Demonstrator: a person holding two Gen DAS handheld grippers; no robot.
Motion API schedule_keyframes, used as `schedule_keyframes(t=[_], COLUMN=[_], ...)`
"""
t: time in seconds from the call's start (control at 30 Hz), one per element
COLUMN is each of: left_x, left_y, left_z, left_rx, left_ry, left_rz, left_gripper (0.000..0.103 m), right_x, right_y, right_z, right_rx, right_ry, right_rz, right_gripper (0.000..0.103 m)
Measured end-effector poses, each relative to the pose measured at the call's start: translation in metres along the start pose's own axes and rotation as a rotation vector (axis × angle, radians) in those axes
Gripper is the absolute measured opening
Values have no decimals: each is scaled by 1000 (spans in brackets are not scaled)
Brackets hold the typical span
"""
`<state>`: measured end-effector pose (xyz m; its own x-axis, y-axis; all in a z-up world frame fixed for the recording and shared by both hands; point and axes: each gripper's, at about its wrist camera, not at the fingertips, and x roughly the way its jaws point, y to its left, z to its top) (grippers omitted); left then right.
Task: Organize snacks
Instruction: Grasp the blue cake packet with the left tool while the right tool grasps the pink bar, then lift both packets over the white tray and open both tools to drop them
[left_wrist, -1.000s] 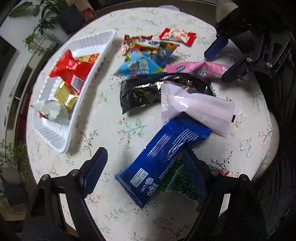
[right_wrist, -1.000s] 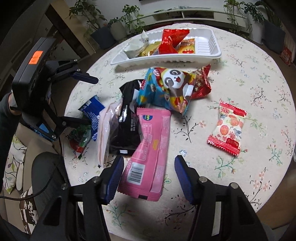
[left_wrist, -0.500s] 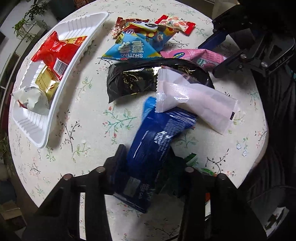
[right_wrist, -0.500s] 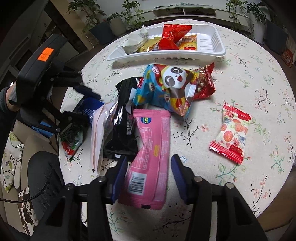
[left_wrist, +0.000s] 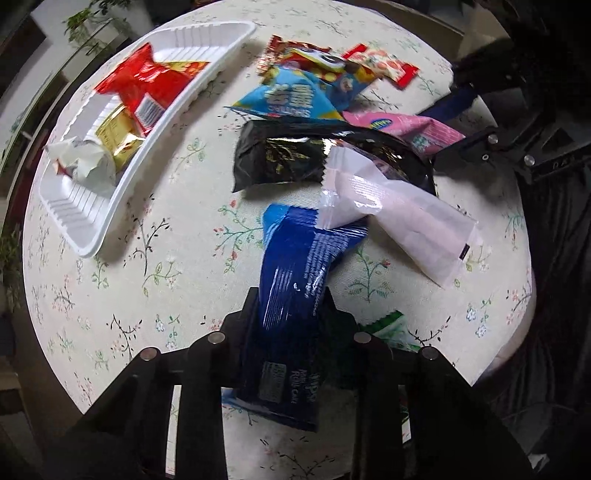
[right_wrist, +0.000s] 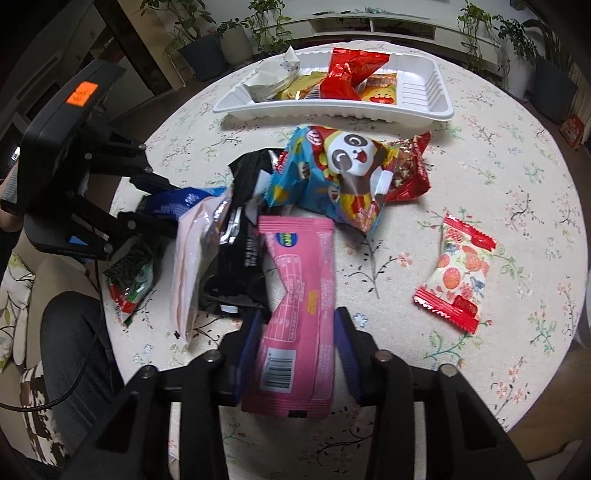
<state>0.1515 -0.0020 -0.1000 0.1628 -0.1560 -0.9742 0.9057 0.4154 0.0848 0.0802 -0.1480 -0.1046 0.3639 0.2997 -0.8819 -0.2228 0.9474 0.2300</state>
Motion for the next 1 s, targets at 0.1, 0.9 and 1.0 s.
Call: schedule_keyframes(t=[0.1, 0.9, 1.0], left_x=[-5, -86, -99], left_y=[6, 73, 86], left_z=[-10, -95, -109], left_rx=[-56, -640, -738], left_ry=[-32, -570, -654], left_rz=[-18, -303, -341], left_gripper=[26, 26, 26], right_x=[-2, -69, -80], right_y=[-3, -66, -91], right_z=[-1, -3, 2], right_rx=[16, 233, 297], right_ry=[-7, -211, -259], right_rz=[11, 184, 228], right_gripper=[28, 24, 24])
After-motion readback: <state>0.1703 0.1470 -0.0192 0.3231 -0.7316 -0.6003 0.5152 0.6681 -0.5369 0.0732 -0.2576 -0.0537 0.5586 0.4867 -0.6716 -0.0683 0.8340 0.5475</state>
